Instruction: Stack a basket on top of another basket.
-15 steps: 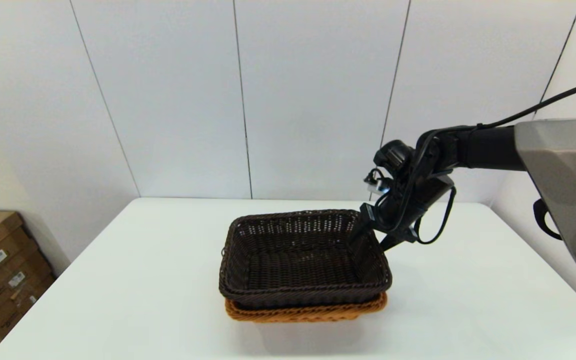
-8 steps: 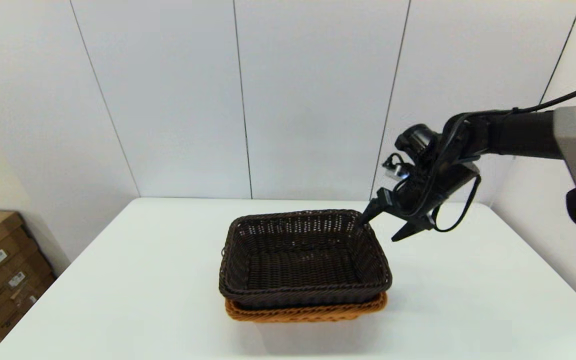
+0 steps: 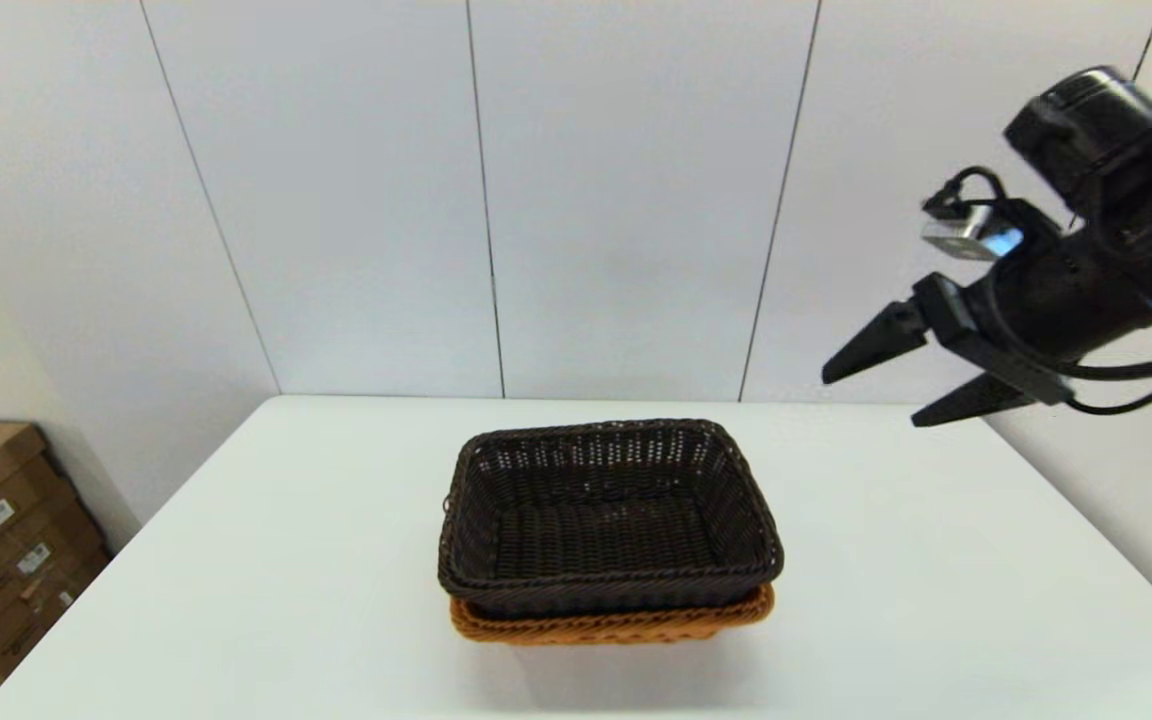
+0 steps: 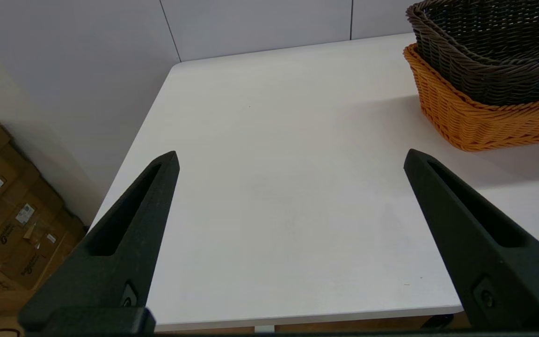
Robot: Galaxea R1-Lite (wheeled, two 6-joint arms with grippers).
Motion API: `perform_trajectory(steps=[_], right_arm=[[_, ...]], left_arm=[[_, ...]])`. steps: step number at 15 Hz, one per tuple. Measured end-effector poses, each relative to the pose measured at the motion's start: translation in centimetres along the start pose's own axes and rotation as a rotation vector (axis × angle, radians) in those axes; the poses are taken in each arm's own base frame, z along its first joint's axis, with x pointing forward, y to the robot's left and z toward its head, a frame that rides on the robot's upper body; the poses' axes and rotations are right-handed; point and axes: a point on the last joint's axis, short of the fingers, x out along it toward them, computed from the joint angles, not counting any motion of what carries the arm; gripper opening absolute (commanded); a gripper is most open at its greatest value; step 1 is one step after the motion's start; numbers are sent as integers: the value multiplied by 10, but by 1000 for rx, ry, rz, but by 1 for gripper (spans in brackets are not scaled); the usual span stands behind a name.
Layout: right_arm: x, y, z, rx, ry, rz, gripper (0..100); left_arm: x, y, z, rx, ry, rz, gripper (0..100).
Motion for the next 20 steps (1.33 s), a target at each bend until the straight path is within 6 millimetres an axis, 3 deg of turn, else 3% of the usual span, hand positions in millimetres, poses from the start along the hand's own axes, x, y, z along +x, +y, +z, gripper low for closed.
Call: perform_trajectory(steps=[5, 11, 17, 20], right_arm=[[-50, -13, -92, 50, -32, -85, 100], [-90, -29, -187, 94, -161, -49, 100], [-101, -49, -279, 117, -357, 0, 100], [-99, -49, -311, 88, -463, 27, 100]], left_arm=[[0, 0, 0, 0, 0, 0, 100], [0, 0, 0, 0, 0, 0, 100], [0, 0, 0, 0, 0, 0, 100], [0, 0, 0, 0, 0, 0, 100]])
